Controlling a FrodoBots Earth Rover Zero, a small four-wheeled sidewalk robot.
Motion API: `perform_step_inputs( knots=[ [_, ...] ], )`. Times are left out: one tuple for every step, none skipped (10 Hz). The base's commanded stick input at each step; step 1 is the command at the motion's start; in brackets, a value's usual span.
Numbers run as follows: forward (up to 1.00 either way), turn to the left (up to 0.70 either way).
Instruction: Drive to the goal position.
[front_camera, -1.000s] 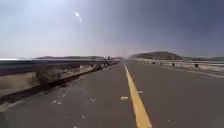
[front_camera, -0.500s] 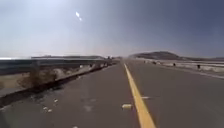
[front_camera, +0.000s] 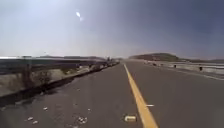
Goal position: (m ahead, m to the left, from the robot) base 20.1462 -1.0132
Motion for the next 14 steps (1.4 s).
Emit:
perform_step_inputs(
  knots=[
    [0.5, 0.0],
    [0.5, 0.0],
    [0.5, 0.0],
    [0.5, 0.0],
    [0.5, 0.0],
    [0.5, 0.0],
    [0.5, 0.0],
    [0.5, 0.0],
    [0.5, 0.0],
    [0.5, 0.0],
    [0.5, 0.0],
    [0.5, 0.0],
    [0.5, 0.0],
    [0.5, 0.0]
  ],
)
